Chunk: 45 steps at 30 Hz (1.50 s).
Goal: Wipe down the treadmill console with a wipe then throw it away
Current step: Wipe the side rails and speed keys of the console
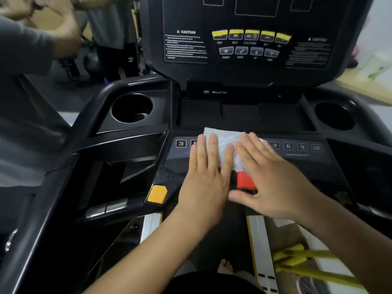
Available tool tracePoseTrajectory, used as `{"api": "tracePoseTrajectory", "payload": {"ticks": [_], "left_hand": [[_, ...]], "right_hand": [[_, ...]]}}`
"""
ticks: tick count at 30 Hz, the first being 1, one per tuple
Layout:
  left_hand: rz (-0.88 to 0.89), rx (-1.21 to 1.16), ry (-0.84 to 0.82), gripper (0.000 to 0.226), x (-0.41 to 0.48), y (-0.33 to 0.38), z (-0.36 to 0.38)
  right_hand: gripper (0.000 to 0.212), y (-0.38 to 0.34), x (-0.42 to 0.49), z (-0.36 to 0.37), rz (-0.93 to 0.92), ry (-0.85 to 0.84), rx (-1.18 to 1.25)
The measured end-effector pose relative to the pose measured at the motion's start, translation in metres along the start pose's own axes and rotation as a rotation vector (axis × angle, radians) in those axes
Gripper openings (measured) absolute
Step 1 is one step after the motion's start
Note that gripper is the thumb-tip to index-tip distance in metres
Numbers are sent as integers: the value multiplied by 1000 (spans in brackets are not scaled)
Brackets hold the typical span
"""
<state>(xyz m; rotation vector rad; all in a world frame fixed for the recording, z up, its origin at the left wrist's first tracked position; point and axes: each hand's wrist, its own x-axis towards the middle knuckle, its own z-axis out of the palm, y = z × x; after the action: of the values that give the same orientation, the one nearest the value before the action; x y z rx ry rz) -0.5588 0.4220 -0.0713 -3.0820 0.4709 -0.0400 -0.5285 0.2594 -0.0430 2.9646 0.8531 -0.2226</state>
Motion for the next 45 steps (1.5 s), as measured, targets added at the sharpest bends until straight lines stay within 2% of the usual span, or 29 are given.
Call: {"api": "tracePoseTrajectory", "payload": {"ticks": [4,9,14,19,26,30,33,37,41,45], "left_hand": [[104,7,18,106,0,28,2],[178,84,105,97,-23,31,18],[165,76,129,87,15,31,10],[198,84,131,81,-5,28,22],[138,151,41,91,25,33,8],[153,108,49,89,19,31,13],[188,99,67,97,-4,33,20],[163,154,61,81,15,40,12],[134,195,9,82,36,43,5],[178,198,-51,77,30,39,-1]], "right_hand": [[97,26,-28,13,83,53,-9],[88,12,-56,41,99,79,-7],[83,15,-31,36,119,140,-19],[95,9,-46,46,94,86,-40],[85,22,-20,24,90,85,2],[93,20,-25,25,92,60,2],[98,14,-50,38,75,51,15],[99,26,-38,30,83,43,13],[104,33,-19,13,113,15,7],[115,27,-47,30,89,-6,-17]]}}
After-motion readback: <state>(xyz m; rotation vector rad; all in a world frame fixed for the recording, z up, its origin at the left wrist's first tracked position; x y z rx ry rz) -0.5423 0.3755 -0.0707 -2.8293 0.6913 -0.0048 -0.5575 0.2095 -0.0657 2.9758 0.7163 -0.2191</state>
